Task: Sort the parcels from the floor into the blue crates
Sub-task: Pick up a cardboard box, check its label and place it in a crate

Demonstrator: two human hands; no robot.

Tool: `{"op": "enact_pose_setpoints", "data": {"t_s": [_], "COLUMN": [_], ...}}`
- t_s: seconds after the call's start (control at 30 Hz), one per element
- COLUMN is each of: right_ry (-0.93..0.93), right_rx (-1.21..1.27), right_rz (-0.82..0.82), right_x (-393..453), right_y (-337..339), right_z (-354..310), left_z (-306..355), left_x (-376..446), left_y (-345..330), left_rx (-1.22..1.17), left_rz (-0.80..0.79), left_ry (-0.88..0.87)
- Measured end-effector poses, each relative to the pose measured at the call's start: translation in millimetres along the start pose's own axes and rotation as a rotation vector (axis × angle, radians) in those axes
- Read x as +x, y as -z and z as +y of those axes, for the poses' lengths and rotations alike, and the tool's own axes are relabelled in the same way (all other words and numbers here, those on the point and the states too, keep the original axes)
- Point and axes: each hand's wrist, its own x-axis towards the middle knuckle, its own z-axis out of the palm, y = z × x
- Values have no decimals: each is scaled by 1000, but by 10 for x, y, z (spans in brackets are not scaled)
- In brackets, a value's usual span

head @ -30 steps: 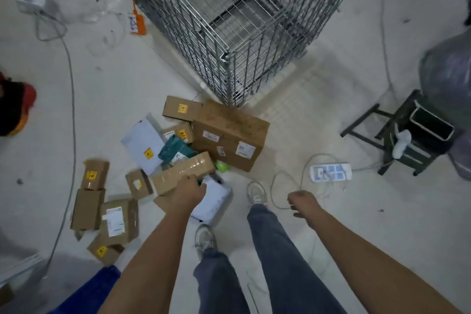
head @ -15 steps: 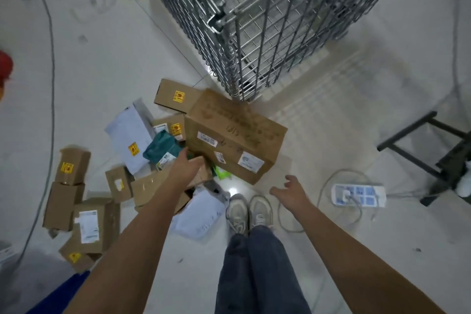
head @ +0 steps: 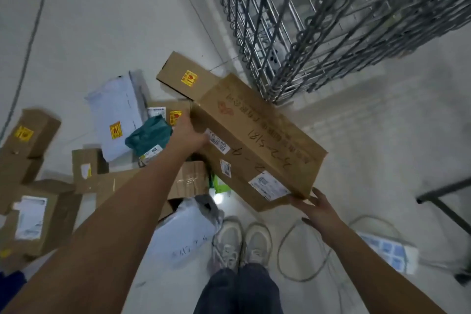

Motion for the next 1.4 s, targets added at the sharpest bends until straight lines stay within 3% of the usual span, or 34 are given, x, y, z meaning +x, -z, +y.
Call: {"op": "enact_pose_setpoints", "data": {"t_s": [0.3,0.5,0.7,0.87,1.0,1.1,1.27,1.4], "right_ry": [56,119,262,519,752,791,831,857], "right_rx": [-16,19,108,120,54,-64,-116,-181], "right_rz": [-172,-98,18,210,204,213,83,39], "right_x": [-68,-444,-843,-1412,-1901,-2140,-2470,-2897], "right_y": [-121,-72,-180,-196,-149,-213,-428,-613], "right_z": [-203,-262,-313,-553,-858,-1094,-1425,-1687], "left_z": [-157,-66,60,108,68,-11,-82,-11], "left_x": [78,-240,-662,-1227,-1713,-2054,-2548,-2896], "left_y": [137,320,699,1094,1431,1655,1950,2248], "left_rx": [-63,-179,-282,-271,-243,-280,-570,-632], "left_rz": [-62,-83,-2,110,244,306,201,109], "left_ry": [-8,-27,-198,-332,-374,-326,-248,-252]}}
